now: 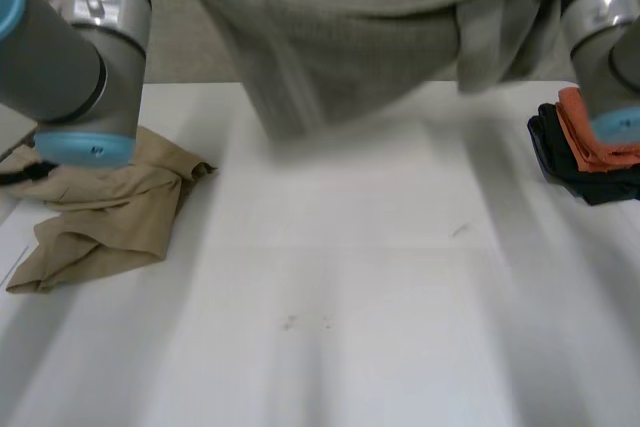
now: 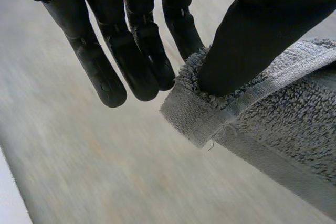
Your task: Fold the laundry.
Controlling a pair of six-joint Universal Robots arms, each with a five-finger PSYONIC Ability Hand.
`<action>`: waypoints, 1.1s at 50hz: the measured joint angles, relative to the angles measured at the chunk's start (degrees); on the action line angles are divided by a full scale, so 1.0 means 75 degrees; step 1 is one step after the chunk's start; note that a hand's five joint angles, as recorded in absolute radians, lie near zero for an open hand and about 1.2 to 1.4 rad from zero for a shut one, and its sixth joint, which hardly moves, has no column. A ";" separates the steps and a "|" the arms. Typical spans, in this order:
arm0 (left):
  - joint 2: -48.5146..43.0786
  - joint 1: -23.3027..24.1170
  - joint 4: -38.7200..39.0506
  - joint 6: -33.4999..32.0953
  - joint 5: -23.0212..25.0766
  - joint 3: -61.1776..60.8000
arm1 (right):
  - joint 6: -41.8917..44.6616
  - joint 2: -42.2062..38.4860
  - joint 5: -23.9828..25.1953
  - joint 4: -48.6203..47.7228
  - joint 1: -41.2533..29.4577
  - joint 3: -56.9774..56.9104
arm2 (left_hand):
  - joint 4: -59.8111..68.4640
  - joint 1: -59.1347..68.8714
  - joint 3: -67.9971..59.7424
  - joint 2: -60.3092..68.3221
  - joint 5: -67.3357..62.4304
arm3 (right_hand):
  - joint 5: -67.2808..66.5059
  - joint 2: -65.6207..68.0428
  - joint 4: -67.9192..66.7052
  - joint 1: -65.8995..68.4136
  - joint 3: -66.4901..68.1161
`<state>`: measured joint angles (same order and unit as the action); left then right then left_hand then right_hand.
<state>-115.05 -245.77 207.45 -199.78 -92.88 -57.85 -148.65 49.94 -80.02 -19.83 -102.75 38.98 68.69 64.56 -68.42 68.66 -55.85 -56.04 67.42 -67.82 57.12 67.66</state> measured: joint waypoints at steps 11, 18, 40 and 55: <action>0.0825 0.0367 0.0317 -0.0049 -0.0046 -0.1875 | -0.0065 0.1115 0.0625 0.0592 -0.0027 0.1332 | 0.0001 -0.0001 -0.0013 0.0019 0.0000 | -0.0126 0.0000 -0.0001 0.0024 0.0001; 0.1393 0.0408 -0.0307 0.0017 -0.0027 -0.3492 | 0.0101 0.1354 0.0822 0.2428 0.0034 0.2290 | 0.0025 0.0000 -0.0020 0.0030 0.0000 | -0.0126 0.0000 -0.0001 0.0024 0.0001; 0.1704 0.0200 -0.1179 0.0641 -0.0003 -0.4761 | -0.0244 0.0931 0.0992 0.3923 0.0212 0.4635 | 0.0027 0.0000 -0.0021 0.0031 0.0000 | 0.5964 -0.6059 0.6223 -0.5073 -0.6175; 0.1669 -0.0103 -0.1198 0.0663 0.0008 -0.4110 | -0.0171 0.1271 0.2190 0.3832 0.1822 0.6255 | 0.0027 0.0000 -0.0021 0.0031 0.0000 | 0.5969 -0.6059 0.6246 -0.5073 -0.6178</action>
<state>-102.53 -246.54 198.46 -194.81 -92.81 -88.68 -149.93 59.47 -63.60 8.91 -89.08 85.89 68.90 64.56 -68.58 68.89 -55.85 -11.27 21.98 -20.98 19.07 21.32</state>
